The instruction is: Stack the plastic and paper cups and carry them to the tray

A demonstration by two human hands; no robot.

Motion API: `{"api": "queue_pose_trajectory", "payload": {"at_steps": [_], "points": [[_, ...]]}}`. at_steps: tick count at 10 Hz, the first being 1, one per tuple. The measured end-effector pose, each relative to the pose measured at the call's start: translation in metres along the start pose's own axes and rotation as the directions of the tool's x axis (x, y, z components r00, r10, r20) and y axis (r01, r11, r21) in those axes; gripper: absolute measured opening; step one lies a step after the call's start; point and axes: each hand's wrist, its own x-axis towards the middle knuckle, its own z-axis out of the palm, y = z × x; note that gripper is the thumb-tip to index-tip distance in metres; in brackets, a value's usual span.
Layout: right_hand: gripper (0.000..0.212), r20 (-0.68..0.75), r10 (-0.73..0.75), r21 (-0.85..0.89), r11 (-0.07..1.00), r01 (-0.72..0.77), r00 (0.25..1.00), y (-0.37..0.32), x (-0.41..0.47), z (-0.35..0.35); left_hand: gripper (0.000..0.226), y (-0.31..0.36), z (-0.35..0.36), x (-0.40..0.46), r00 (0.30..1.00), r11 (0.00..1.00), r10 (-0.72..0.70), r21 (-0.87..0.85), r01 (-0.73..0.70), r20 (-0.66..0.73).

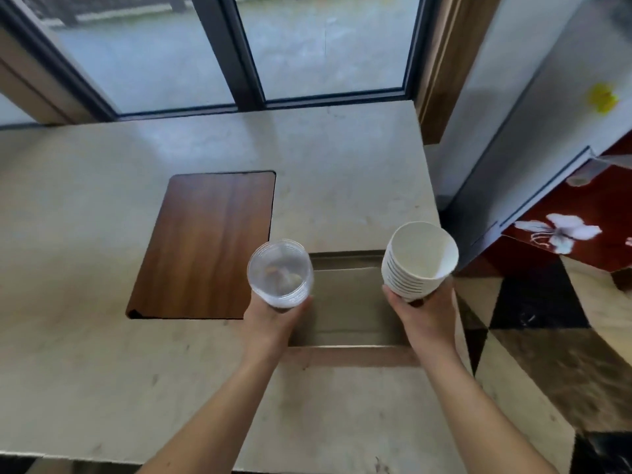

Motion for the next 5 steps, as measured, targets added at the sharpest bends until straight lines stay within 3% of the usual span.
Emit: {"api": "queue_pose_trajectory", "payload": {"at_steps": [1,4,5], "points": [[0.089,0.027,0.002,-0.008,1.000,-0.001,1.000,0.006,0.001,-0.003,0.066,0.001,0.007,-0.003,1.000,1.000,0.004,0.024,-0.003,-0.006],[0.066,0.071,-0.029,-0.050,0.998,0.033,0.997,0.005,-0.004,-0.016,0.048,-0.001,0.002,-0.013,0.991,0.990,0.131,-0.049,-0.130,0.021],[0.071,0.082,0.023,-0.095,0.995,-0.015,0.996,0.002,-0.025,-0.024,0.052,-0.006,-0.007,-0.027,0.988,0.987,0.156,0.044,-0.156,0.013]]}}
